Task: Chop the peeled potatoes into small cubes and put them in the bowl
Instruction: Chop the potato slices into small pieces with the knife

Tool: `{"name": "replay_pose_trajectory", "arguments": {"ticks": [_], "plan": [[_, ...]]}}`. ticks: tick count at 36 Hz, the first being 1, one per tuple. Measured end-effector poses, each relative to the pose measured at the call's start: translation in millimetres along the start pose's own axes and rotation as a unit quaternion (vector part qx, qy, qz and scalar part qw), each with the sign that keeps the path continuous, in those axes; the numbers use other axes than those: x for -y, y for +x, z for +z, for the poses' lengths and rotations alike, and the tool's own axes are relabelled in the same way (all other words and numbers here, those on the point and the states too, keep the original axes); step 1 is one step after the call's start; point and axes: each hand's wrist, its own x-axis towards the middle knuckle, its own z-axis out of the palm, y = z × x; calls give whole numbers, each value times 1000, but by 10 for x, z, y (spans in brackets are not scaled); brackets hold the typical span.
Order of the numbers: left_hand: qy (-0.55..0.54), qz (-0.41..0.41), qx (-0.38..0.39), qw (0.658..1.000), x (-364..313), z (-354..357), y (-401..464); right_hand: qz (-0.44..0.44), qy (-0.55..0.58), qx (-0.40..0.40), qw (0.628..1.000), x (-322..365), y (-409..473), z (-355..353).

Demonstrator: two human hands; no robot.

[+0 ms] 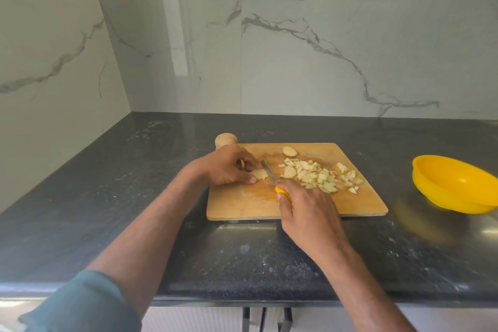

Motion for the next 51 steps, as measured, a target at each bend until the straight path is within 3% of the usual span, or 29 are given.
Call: {"name": "replay_pose_trajectory", "arguments": {"ticks": [6, 21, 30, 46, 51], "plan": [[7, -5, -21, 1000, -57, 36, -12, -7, 3, 2, 1000, -8, -22, 18], [38, -71, -187, 979, -295, 304, -117, 5, -19, -25, 1000, 6, -27, 22], [6, -55, -117, 992, -161, 201, -133, -13, -23, -4, 1000, 41, -25, 20], [-20, -135, -201, 970, -392, 338, -112, 3, -18, -13, 1000, 78, 88, 34], [-32, -141, -191, 971, -375, 312, -130, -5, -11, 3, 1000, 90, 94, 15]]}}
